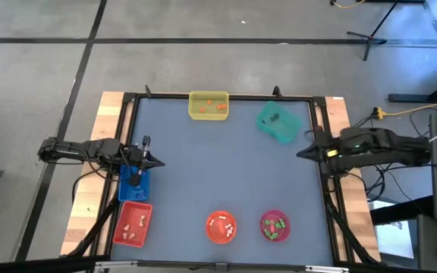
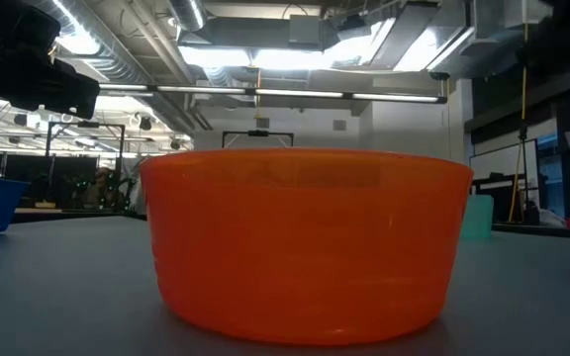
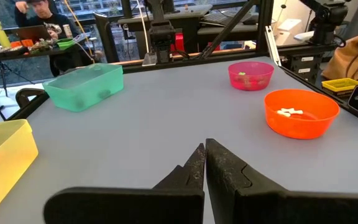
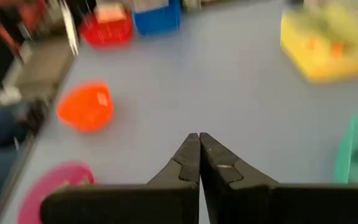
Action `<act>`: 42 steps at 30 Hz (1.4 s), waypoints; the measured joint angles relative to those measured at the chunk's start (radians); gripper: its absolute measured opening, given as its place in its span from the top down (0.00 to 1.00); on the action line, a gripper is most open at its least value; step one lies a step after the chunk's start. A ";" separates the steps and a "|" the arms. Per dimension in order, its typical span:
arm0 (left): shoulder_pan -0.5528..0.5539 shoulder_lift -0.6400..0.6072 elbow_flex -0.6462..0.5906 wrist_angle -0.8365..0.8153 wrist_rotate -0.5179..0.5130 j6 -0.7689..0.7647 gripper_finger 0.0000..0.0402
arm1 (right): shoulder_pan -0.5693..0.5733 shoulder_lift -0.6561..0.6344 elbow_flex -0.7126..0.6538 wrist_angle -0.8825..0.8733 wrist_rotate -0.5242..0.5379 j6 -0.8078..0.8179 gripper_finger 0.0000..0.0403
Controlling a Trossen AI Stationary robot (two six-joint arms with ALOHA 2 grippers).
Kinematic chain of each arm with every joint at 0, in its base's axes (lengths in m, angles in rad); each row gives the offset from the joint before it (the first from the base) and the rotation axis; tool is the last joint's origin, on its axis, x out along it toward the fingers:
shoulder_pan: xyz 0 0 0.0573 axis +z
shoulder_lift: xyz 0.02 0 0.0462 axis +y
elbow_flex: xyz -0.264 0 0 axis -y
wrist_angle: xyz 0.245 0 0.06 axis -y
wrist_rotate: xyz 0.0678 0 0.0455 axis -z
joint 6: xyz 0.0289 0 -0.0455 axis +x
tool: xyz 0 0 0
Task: Sort Halloween decoration
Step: Return to Home Position
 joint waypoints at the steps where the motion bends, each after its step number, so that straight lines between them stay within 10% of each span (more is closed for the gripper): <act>1: 0.000 0.000 0.000 0.000 0.000 0.000 1.00 | 0.000 -0.025 0.000 0.029 0.000 0.000 0.99; 21: 0.000 0.000 0.000 0.000 0.000 0.000 1.00 | 0.001 -0.077 -0.003 0.409 0.052 -0.093 0.99; 42: 0.000 0.000 0.000 0.000 0.000 0.000 1.00 | 0.001 -0.180 -0.330 0.593 0.069 -0.164 0.99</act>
